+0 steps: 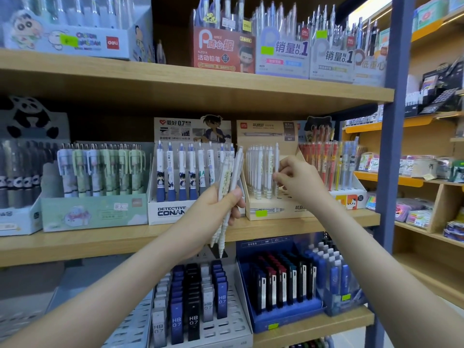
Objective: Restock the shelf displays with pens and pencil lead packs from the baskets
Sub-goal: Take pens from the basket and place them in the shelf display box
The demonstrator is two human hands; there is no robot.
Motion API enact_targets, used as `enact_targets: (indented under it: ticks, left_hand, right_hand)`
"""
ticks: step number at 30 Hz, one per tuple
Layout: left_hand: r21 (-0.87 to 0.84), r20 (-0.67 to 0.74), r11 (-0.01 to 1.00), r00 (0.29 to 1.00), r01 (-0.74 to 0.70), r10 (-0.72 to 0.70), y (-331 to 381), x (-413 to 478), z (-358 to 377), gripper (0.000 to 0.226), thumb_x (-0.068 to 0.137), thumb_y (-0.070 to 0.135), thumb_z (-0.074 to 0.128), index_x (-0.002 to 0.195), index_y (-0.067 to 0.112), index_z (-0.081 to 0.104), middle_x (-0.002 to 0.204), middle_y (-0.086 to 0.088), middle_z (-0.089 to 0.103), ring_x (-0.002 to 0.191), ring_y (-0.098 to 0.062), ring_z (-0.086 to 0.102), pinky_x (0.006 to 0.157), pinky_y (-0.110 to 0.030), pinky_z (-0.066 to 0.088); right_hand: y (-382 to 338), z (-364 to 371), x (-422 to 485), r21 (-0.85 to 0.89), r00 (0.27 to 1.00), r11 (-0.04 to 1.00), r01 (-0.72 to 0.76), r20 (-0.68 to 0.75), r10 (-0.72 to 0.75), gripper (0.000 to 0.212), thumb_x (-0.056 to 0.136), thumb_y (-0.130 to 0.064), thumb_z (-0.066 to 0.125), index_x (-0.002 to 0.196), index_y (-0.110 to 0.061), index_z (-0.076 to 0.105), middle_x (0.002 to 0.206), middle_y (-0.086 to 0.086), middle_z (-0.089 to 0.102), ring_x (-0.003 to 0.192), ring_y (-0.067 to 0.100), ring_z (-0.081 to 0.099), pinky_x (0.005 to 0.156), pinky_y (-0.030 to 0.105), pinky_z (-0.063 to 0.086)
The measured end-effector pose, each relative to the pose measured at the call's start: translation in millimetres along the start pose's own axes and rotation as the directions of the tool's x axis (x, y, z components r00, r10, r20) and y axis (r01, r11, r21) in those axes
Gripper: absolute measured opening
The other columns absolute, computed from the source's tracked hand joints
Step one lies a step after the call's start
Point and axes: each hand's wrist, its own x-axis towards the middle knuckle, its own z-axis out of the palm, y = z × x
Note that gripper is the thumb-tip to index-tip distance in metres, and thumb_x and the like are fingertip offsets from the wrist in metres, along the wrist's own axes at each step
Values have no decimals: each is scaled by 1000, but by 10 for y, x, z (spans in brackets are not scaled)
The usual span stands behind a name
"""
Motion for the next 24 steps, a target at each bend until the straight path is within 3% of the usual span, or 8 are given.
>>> enact_targets:
  ticks: [3,8,11,13,15,16,20,24]
  left_hand:
    - [-5,1,1000,1000,2,-2,-6,6,-2,19,98,27,47,91,11,57,71,3,60,64,-11,54,70,-27,50]
    - [-18,10,1000,1000,-6,6,3,-8,3,15,98,24,46,94,13,55,69,7,60,58,-3,55,62,-19,50]
    - [-11,23,1000,1000,4,-4,-16,-16,-1,17,98,24,46,93,12,55,68,6,59,58,-4,55,61,-19,49]
    - [-21,52,1000,999,15,-14,-29,-24,6,17,98,24,46,92,11,55,70,4,59,59,-5,54,62,-19,49]
    - [-55,98,998,995,17,-12,-38,-34,31,14,98,21,46,93,12,54,74,3,58,62,-5,55,63,-20,49]
    - [-69,123,997,992,16,-7,-39,-38,49,12,98,20,46,94,13,54,75,3,58,63,-4,55,63,-20,49]
    - [-77,212,997,977,-8,25,-27,-58,139,15,91,30,50,97,17,55,74,4,57,63,-5,54,60,-19,48]
    - [-22,239,999,970,-33,38,-10,-85,173,9,98,17,45,98,21,54,77,5,59,65,-3,56,63,-19,49]
  right_hand:
    - [0,32,-28,-49,1000,999,4,-27,-6,9,93,-21,58,97,-17,51,84,0,65,81,16,61,70,31,49]
    - [52,54,-53,-43,999,999,-21,-29,20,14,90,-18,62,96,-14,50,78,-2,63,78,14,59,58,19,40]
    - [60,34,-132,-62,999,997,-43,-13,42,26,88,-19,66,109,-14,51,86,-5,61,88,15,59,73,26,47]
    - [2,0,-252,-9,993,1000,-8,-119,7,34,88,-21,65,118,-16,50,96,-5,56,93,13,54,80,26,45]
    - [-146,-49,-436,129,973,988,84,-224,-54,27,89,-22,63,114,-19,53,94,-7,57,88,5,53,74,15,43]
    - [-235,-74,-532,215,978,970,113,-197,-71,22,89,-24,62,110,-22,56,92,-9,58,86,0,54,73,13,44]
    - [-492,-79,-792,423,965,904,62,205,-162,7,88,-20,63,92,-24,67,83,-9,67,80,2,60,77,15,48]
    - [-492,-96,-807,515,981,857,18,157,-114,7,88,-12,63,89,-10,69,78,4,68,71,4,61,71,15,48]
